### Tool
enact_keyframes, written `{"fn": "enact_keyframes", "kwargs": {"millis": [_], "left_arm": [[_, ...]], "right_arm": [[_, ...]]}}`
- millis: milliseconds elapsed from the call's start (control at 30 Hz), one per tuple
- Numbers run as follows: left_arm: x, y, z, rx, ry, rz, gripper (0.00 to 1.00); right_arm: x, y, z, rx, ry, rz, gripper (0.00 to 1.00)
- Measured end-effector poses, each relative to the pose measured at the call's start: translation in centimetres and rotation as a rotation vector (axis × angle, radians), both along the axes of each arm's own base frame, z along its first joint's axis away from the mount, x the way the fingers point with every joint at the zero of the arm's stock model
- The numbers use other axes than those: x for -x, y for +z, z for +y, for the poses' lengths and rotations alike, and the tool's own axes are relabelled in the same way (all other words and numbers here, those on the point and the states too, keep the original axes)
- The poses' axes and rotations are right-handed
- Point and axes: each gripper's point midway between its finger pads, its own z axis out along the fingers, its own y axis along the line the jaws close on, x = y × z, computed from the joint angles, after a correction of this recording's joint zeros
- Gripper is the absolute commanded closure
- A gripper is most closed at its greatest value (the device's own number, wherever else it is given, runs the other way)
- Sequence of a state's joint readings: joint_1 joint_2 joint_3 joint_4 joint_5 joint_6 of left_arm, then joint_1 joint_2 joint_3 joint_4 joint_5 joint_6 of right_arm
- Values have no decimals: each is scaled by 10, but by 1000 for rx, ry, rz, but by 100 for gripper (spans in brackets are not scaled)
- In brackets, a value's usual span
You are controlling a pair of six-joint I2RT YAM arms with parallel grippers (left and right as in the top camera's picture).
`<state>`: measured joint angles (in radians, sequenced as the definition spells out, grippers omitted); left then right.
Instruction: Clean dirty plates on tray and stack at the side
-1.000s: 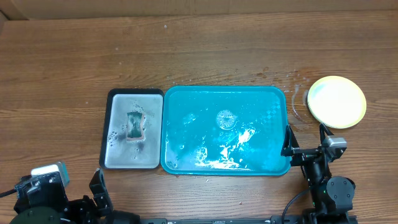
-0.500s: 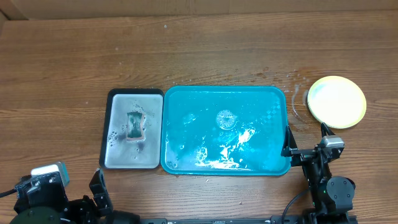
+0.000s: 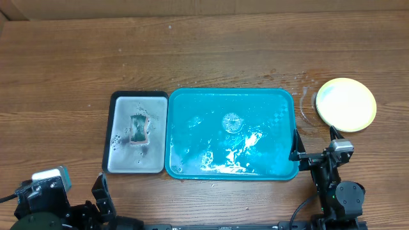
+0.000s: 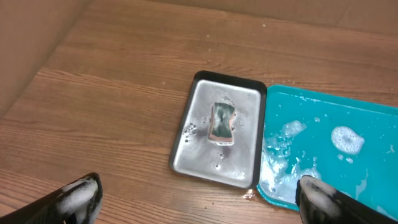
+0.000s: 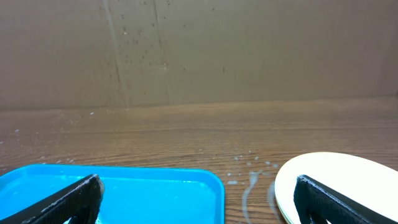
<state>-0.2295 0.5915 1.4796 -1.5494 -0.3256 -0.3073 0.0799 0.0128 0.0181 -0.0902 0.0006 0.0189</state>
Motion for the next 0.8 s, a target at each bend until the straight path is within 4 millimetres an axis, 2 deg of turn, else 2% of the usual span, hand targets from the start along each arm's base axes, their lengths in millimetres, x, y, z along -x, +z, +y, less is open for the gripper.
{"fn": "enact_keyframes", "kwargs": {"millis": [600,800], "left_arm": [[0,-1,-1,10,-2,2,0],[-26,15,-9,94,23,-175,1]], "right_arm": [[0,0,0,1,0,0,0],[0,0,0,1,0,0,0]]}}
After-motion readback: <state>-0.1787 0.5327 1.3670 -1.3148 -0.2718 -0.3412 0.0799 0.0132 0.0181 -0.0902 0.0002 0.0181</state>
